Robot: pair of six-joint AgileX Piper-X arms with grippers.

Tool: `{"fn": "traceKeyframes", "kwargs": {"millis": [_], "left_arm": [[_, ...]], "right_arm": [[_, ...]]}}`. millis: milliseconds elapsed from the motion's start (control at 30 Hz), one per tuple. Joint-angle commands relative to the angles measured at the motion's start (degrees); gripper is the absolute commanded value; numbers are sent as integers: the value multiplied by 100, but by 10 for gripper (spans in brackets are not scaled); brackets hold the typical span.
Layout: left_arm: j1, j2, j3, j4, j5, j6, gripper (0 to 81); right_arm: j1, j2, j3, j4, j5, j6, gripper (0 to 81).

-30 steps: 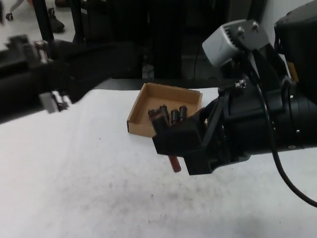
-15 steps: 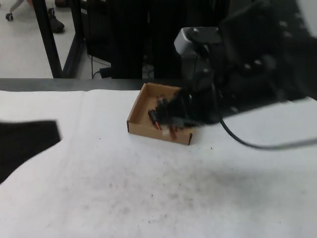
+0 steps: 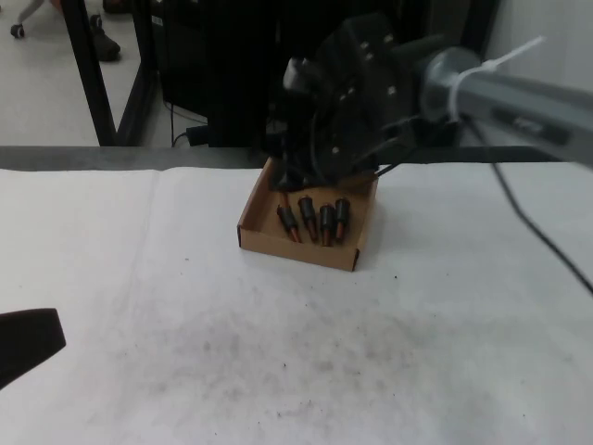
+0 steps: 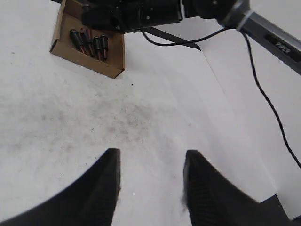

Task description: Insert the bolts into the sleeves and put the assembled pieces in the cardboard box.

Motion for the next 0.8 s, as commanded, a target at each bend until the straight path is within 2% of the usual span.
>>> {"fn": "traceKeyframes", "kwargs": {"millis": [0,100,267,300,633,767], "left_arm": [[6,-42,-39,-6,-50,13,413],[6,-42,-39,-6,-50,13,413],[6,-42,-39,-6,-50,13,413],[6,-42,-39,-6,-50,13,413],[6,-42,-39,-6,-50,13,413],[6,-42,-39,-6,-50,13,413]], "right_arm": [[-23,454,-672,655,243,185,2],[-23,572,-805,795,393,185,34],[-23,571,-806,790,540,185,369],[-23,571,-806,790,540,185,405],[-23,160,-893,1270,377,42,411],[-23,-215,-892,1853,378,-330,411]]}}
